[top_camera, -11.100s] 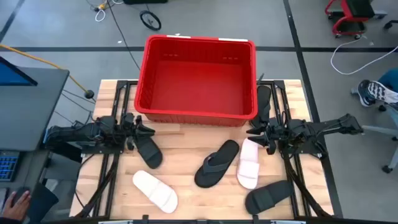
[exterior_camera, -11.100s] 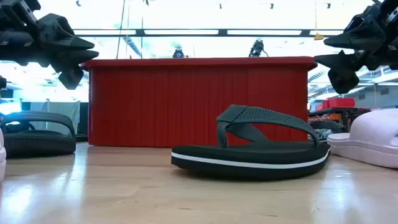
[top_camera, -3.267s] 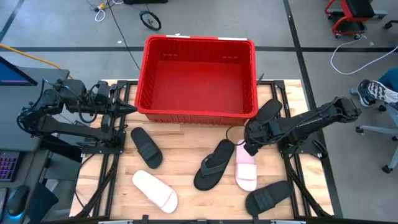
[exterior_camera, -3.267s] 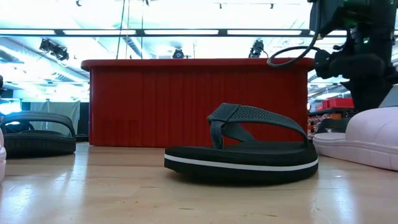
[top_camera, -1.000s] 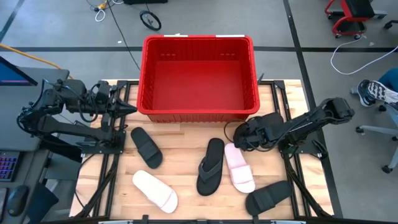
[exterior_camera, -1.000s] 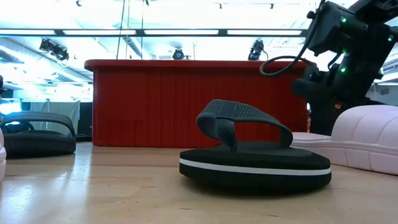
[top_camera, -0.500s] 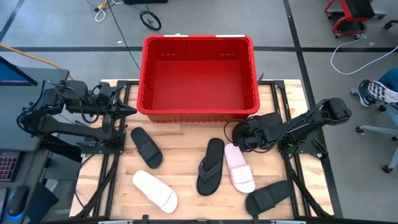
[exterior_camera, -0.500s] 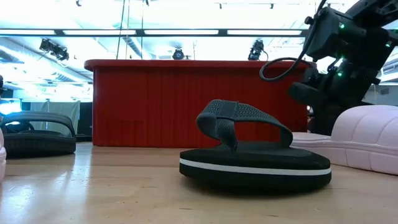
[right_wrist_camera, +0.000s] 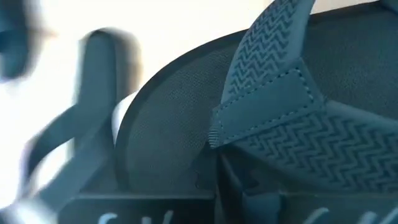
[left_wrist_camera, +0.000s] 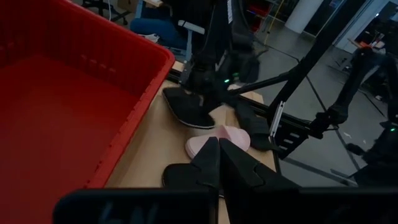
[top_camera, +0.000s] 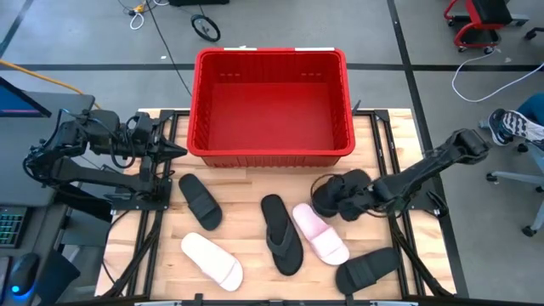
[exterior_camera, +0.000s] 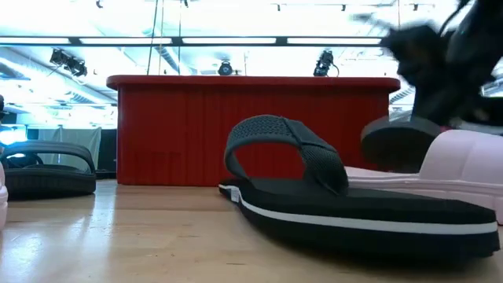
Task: Pick and place slides into bin
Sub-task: Put the top black slipper into the red container, then put the black slipper into the red container
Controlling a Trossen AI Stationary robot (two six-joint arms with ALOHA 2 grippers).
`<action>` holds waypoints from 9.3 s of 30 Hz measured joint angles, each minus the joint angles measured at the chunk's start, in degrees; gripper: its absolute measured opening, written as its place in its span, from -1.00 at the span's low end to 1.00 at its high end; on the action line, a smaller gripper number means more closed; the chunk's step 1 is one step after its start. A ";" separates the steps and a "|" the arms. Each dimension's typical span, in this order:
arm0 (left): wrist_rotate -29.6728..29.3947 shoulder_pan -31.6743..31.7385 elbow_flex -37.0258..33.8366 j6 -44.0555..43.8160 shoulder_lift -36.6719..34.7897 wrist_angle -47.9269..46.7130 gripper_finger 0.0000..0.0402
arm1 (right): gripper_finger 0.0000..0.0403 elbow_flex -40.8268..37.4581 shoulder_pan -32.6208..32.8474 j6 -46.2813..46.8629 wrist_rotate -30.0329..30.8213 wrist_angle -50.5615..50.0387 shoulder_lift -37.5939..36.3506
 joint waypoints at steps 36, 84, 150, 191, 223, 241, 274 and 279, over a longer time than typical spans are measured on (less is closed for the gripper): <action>0.00 -0.05 0.00 -3.43 8.59 0.51 -0.94 | -1.00 60.96 -48.60 -116.30 -24.63 -30.23 11.79; 0.00 -0.08 0.00 -2.97 11.62 2.71 -0.90 | -0.38 60.53 -71.06 -103.99 -21.86 -35.80 45.63; 0.02 -0.10 0.00 -1.30 11.62 -1.98 -0.91 | 0.00 60.53 -6.03 -102.13 -30.38 -19.46 52.83; 0.02 -0.12 0.02 -1.46 11.64 -2.31 -0.94 | -0.98 61.51 -14.25 -101.42 -12.83 -19.99 12.25; -2.57 -0.01 0.02 3.85 11.64 7.02 -0.88 | -0.98 61.36 -60.13 -159.11 -30.47 -18.55 38.35; -3.67 -0.01 0.02 4.19 11.64 7.08 -0.91 | -0.97 61.38 -61.81 -167.60 -35.32 -12.09 50.15; -10.52 0.00 0.02 -4.94 11.63 7.13 -0.89 | -0.98 61.03 -70.40 -158.48 -37.50 -20.77 50.78; -10.54 -0.01 0.02 -4.94 11.64 7.10 -0.91 | -0.98 61.01 -72.18 -156.38 -35.76 -22.05 50.78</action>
